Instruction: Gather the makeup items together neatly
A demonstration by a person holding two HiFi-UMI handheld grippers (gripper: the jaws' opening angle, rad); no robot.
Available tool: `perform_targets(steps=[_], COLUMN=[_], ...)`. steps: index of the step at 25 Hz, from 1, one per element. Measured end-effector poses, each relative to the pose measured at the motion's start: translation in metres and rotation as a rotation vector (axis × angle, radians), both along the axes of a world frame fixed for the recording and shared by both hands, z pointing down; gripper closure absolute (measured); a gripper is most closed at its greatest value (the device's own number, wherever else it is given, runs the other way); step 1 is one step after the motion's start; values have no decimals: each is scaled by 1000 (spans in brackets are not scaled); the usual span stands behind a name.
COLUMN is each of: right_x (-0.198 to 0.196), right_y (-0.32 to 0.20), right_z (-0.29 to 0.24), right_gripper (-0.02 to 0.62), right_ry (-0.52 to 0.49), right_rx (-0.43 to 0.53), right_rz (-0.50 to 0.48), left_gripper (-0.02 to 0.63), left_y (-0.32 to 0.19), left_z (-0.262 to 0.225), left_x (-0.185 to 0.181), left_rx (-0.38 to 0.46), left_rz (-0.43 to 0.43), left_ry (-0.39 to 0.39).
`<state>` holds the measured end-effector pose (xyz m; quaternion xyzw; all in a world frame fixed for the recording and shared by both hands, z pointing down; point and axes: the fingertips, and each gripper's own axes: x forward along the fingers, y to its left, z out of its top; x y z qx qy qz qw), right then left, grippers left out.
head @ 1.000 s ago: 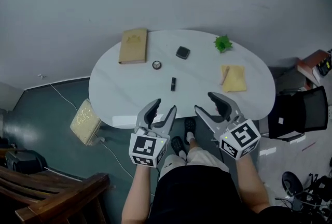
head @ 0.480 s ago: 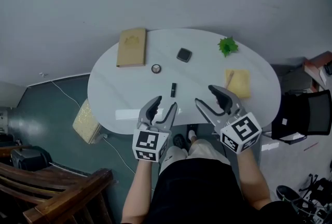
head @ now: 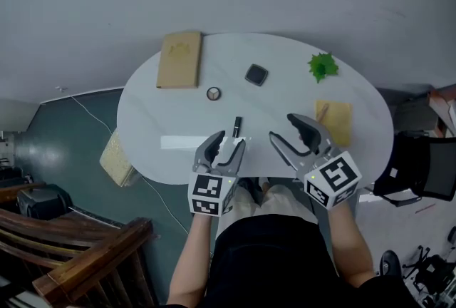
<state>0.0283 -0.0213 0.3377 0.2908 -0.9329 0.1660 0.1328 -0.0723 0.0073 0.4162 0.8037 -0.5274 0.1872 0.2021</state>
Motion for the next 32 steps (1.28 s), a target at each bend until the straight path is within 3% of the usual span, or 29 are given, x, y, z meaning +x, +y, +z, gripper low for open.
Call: perform_targets(steps=[14, 32], right_x=[-12, -7], right_y=[-16, -19], right_z=[33, 65], right_gripper=[376, 376], right_ry=[26, 67], right_rx=[-65, -132], right_rz=[-69, -48], left_gripper=[419, 445], left_y=[-15, -25], left_z=[78, 163], left_x=[-3, -7], left_rx=[-141, -300], left_rz=[-28, -27], left_ry=[-23, -77])
